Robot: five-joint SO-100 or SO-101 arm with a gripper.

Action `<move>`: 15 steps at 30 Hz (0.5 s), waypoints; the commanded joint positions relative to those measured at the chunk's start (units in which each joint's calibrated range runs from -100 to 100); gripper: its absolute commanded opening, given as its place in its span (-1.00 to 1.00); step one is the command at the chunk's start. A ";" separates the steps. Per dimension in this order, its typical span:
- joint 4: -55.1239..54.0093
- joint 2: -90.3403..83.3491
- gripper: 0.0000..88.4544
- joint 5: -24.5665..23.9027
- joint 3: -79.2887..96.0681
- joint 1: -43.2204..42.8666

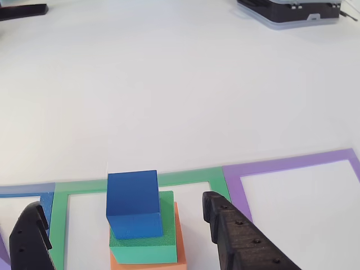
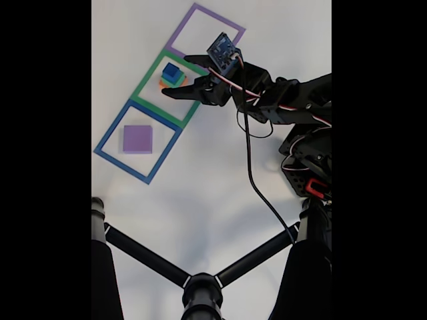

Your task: Tower of hanoi

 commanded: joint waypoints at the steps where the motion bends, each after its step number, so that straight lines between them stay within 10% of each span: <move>1: -4.89 3.26 -0.25 0.20 -2.97 -1.21; 15: -9.66 10.39 -0.26 0.20 -5.70 -2.73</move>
